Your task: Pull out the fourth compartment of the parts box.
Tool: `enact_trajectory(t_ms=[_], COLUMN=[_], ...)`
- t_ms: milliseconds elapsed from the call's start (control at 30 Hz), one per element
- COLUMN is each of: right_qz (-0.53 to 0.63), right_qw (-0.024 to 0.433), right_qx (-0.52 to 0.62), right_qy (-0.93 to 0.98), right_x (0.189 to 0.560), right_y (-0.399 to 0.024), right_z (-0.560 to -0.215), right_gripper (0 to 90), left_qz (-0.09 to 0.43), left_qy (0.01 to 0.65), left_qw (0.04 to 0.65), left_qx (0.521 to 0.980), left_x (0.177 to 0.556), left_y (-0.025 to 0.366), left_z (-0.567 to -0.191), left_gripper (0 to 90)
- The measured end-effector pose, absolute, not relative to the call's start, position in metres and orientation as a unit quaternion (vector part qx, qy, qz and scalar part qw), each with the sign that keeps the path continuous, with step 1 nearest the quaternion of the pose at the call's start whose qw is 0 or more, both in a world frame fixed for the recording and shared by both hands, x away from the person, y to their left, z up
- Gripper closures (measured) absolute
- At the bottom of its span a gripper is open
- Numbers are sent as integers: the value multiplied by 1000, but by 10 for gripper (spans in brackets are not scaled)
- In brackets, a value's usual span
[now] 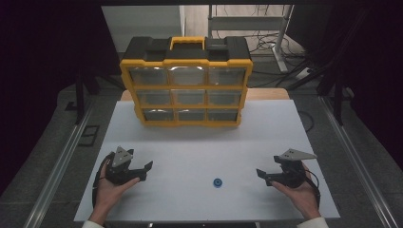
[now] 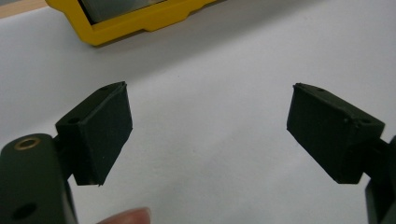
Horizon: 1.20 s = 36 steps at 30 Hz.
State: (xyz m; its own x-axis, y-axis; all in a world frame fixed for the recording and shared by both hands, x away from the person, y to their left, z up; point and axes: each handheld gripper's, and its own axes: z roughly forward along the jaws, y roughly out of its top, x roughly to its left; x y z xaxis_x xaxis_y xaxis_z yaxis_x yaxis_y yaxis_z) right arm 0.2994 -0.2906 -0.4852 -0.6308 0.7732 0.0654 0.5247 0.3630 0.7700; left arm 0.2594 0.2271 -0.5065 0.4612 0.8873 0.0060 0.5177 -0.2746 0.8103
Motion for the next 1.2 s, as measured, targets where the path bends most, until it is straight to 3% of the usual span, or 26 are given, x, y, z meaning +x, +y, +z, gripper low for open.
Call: enact_trajectory(t_ms=[1200], right_qz=[398], right_qw=[140], right_qx=[417], right_qy=[805], right_x=[301], right_y=[-296], right_z=[-495], right_gripper=[115], left_qz=[250], left_qy=[453], left_qw=[400], left_qx=[756], left_x=[261], left_y=[222], left_z=[-497], left_gripper=[149])
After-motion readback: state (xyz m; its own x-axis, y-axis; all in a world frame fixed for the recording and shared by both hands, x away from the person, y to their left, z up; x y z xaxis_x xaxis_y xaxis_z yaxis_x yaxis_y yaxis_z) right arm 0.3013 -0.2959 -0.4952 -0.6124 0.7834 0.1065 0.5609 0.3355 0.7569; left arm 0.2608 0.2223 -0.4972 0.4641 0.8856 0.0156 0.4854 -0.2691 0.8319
